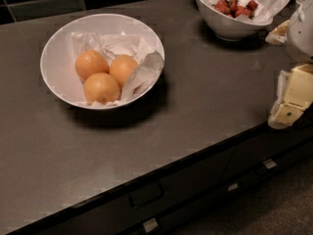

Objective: Pick orange from white bowl

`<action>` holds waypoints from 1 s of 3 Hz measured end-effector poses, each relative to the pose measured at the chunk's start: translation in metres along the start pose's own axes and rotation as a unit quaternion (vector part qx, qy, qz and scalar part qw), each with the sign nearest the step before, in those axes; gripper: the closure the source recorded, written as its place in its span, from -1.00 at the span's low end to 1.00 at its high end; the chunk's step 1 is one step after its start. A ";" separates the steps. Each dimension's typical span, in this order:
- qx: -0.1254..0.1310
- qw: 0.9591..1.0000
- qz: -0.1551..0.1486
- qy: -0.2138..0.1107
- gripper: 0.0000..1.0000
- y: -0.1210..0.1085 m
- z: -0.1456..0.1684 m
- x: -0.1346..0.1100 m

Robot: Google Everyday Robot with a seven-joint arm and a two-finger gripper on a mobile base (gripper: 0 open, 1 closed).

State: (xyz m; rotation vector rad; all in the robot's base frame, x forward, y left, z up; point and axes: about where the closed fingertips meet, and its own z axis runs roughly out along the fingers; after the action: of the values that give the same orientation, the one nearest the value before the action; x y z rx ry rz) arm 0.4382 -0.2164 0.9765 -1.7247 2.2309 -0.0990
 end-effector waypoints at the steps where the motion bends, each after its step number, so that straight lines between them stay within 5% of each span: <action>1: 0.006 1.000 -0.005 -0.004 -1.00 -0.001 -0.003 -0.007; 3: 0.041 0.994 -0.101 -0.025 -1.00 -0.007 -0.024 -0.100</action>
Offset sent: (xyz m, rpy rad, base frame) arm 0.0208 0.0846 0.0445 -0.0428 -0.0955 0.1767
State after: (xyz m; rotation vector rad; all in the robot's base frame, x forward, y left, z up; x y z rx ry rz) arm 0.4598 -0.1259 1.0215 -1.8816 1.9847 -0.1882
